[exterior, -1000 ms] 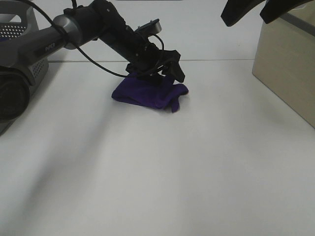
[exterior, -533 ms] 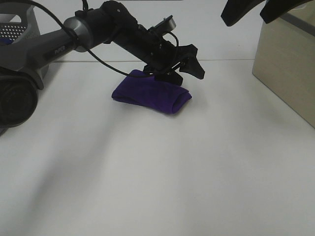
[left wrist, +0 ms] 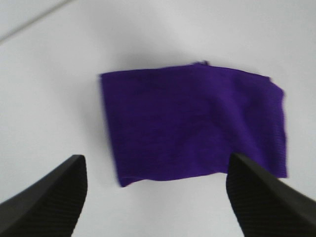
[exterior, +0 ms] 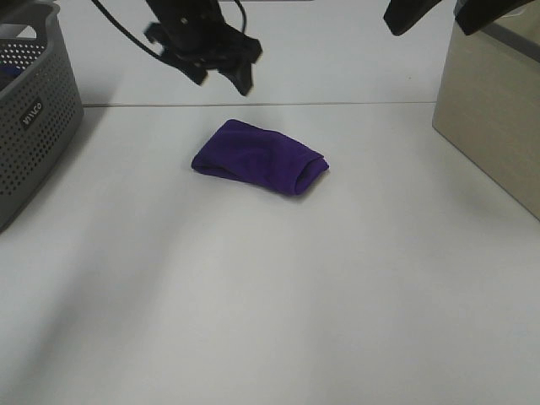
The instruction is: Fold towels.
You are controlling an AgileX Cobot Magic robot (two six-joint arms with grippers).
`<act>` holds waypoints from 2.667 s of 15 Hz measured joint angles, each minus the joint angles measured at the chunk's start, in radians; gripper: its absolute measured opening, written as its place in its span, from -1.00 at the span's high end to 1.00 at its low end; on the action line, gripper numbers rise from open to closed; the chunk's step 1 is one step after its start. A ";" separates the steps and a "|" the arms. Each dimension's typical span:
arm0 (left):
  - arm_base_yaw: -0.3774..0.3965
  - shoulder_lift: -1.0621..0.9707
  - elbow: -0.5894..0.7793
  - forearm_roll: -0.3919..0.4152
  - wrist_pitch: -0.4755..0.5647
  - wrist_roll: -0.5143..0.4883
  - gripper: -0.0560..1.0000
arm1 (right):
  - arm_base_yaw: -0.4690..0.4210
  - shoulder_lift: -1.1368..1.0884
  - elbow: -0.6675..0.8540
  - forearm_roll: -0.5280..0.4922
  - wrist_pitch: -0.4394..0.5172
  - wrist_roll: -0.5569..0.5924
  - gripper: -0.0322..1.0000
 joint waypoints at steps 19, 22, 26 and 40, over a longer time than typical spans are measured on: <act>0.410 -1.581 1.544 0.063 -0.173 0.066 -0.56 | -0.279 -1.142 0.645 -0.211 0.001 0.113 -0.89; 0.410 -1.829 1.732 0.065 -0.208 0.067 -0.56 | -0.279 -1.384 0.811 -0.211 -0.005 0.084 -0.89; 0.410 -2.193 1.961 0.076 -0.210 0.077 -0.56 | -0.279 -1.596 0.962 -0.214 -0.032 0.076 -0.89; 0.410 -2.467 2.009 0.116 -0.162 -0.029 -0.56 | -0.279 -1.604 1.118 -0.211 -0.155 0.076 -0.89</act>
